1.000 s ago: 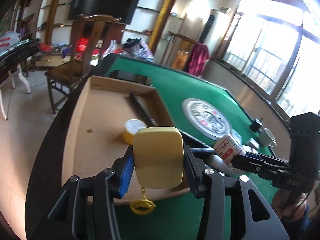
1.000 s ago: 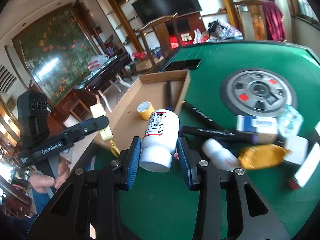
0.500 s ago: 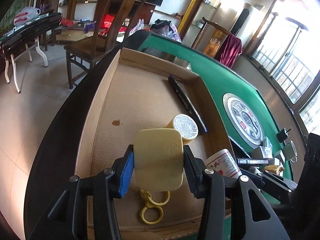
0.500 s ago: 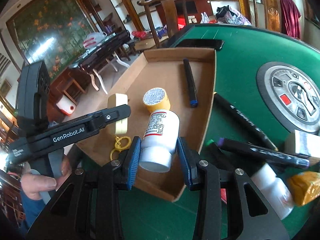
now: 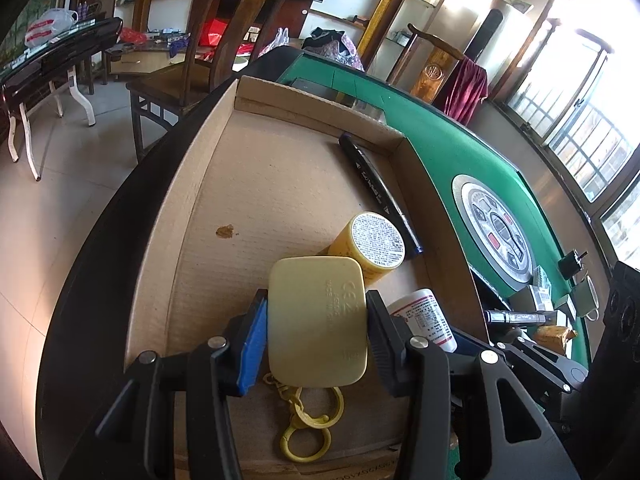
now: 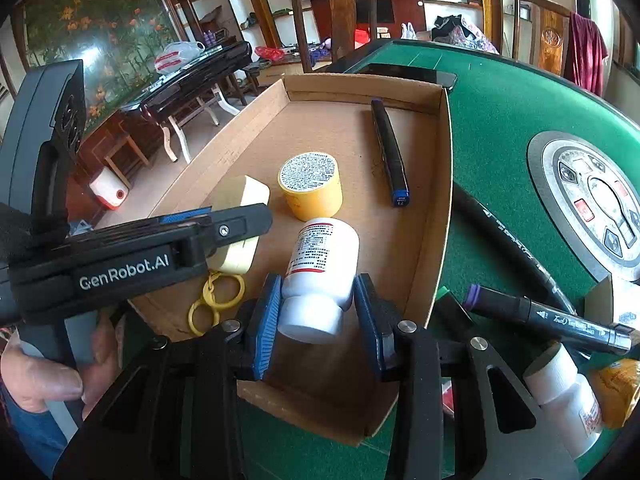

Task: Organize objects
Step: 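Place the yellow case and white bottle into the cardboard tray and release, then grasp the white bottle with the right gripper while the left gripper grasps the cracker packet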

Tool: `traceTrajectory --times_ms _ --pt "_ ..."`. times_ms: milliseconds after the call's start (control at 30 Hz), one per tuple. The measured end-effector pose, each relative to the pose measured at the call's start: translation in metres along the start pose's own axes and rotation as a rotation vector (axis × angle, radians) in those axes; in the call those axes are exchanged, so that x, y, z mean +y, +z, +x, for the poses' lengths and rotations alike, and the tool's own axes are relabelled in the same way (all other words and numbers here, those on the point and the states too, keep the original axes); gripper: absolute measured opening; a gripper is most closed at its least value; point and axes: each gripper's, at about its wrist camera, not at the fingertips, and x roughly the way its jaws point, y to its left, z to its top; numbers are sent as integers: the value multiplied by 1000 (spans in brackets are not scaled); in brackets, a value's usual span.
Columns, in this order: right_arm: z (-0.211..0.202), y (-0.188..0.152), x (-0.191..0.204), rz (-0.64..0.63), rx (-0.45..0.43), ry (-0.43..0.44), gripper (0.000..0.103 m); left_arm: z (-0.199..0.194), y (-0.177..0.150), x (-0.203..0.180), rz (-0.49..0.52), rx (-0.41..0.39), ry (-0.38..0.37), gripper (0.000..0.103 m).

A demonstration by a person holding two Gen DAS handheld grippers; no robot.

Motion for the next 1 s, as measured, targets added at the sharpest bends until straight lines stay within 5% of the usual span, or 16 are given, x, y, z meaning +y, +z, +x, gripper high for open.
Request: traceTrajectory --times_ms 567,800,1000 --pt "-29 -11 -17 65 -28 102 38 -20 -14 -11 -28 -34 -57 58" --pt "-82 -25 -68 141 -114 126 38 -47 -33 -45 45 -67 -117 58" --pt "-102 -37 -113 165 -107 61 38 -52 -46 -81 135 -46 -171 62"
